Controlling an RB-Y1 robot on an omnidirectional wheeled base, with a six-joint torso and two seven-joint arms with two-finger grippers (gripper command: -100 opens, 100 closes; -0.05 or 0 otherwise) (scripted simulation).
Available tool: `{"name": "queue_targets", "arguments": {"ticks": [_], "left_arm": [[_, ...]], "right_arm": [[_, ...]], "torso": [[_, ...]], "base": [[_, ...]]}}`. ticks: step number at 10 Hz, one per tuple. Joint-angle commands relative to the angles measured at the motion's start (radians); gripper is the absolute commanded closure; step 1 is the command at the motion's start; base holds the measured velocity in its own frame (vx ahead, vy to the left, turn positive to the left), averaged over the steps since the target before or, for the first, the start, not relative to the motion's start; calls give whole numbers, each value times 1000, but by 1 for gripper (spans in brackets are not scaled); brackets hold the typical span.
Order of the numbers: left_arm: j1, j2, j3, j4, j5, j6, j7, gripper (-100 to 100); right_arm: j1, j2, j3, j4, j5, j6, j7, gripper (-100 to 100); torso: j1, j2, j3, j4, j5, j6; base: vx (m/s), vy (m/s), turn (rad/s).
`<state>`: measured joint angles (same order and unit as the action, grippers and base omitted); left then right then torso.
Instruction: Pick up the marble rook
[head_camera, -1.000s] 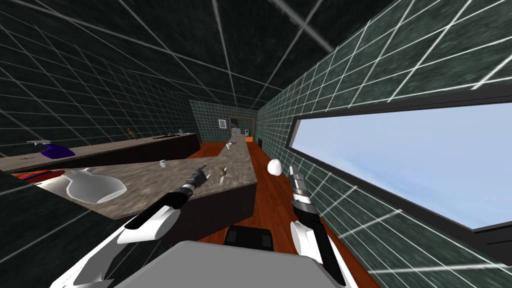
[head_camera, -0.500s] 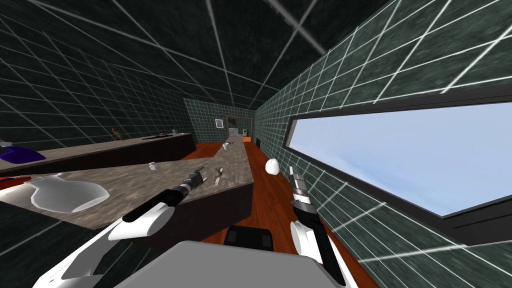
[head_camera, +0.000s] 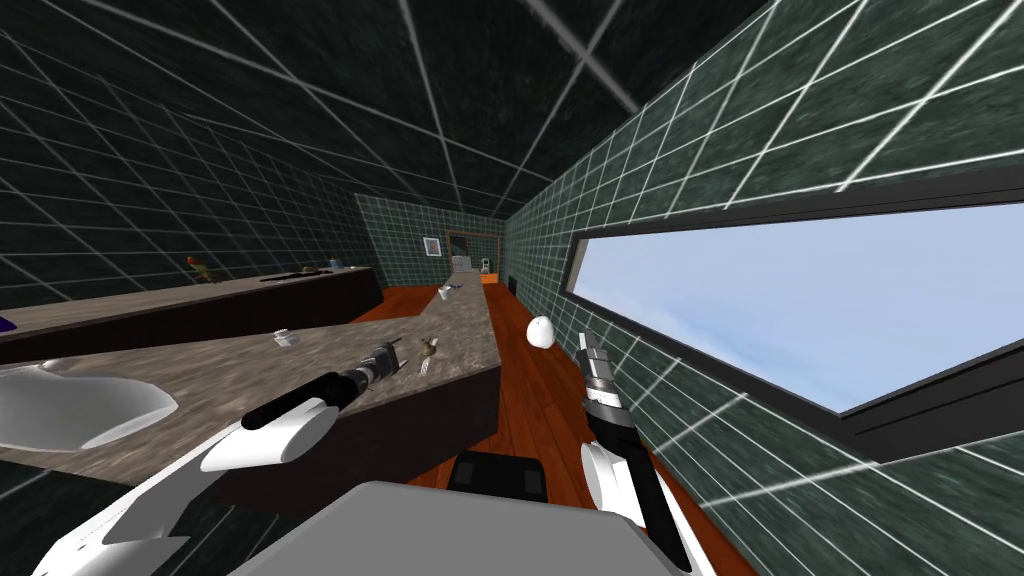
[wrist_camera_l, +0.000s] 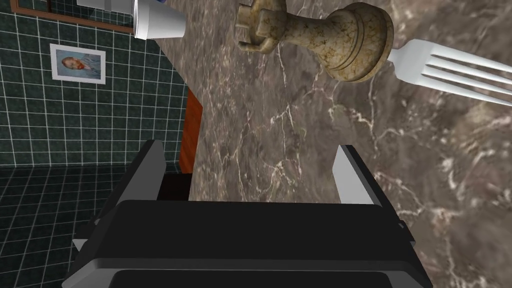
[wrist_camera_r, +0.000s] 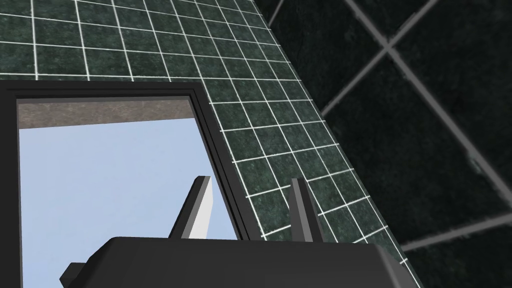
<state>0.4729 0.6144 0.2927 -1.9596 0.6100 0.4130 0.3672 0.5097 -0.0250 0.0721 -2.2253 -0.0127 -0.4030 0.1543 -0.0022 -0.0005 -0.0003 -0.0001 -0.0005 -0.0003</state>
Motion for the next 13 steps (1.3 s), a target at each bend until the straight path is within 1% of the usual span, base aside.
{"name": "queue_targets", "arguments": {"ticks": [1,2,3,4,5,6,7,8,9,10,11,12,13], "left_arm": [[0,8,7,-3,7,38,6,-100],[-3,45,24,14,42,76,28,-100],[-3,45,24,14,42,100,28,-100],[-6,80,41,30,77,131,49,-100],[-6,80,41,30,77,156,49,-100],[-9,116,58,45,111,186,70,-100],[-9,116,58,45,111,213,70,-100],[-9,116,58,45,111,223,70,-100],[-11,151,75,59,145,259,91,-100],[-11,151,75,59,145,283,91,-100],[-13,185,92,72,178,317,112,-100],[-13,185,92,72,178,343,112,-100],[-15,219,109,85,210,374,132,-100]], "right_arm": [[0,0,0,0,0,0,0,0],[0,0,0,0,0,0,0,0],[0,0,0,0,0,0,0,0],[0,0,0,0,0,0,0,0],[0,0,0,0,0,0,0,0],[0,0,0,0,0,0,0,0],[0,0,0,0,0,0,0,0],[0,0,0,0,0,0,0,0],[0,0,0,0,0,0,0,0],[0,0,0,0,0,0,0,0],[0,0,0,0,0,0,0,0],[0,0,0,0,0,0,0,0],[0,0,0,0,0,0,0,0]], "torso": [[0,0,0,0,0,0],[1,0,0,0,0,0],[1,0,0,0,0,0],[1,0,0,0,0,0],[0,0,0,0,0,0],[0,0,0,0,0,0],[0,-1,0,0,0,0],[1,-1,0,0,0,0],[1,0,0,0,0,0],[1,0,0,0,0,0],[1,0,0,0,0,0],[1,-1,0,0,0,0],[1,-1,0,0,0,0]], "base": [[7,-12,4],[12,-28,-120],[13,-26,-60],[17,-31,-75],[17,-26,-59],[20,-31,-112],[20,-25,-63],[11,-12,8],[19,-21,-119],[19,-17,-65],[23,-20,-101],[20,-16,-53],[26,-25,-97]]}}
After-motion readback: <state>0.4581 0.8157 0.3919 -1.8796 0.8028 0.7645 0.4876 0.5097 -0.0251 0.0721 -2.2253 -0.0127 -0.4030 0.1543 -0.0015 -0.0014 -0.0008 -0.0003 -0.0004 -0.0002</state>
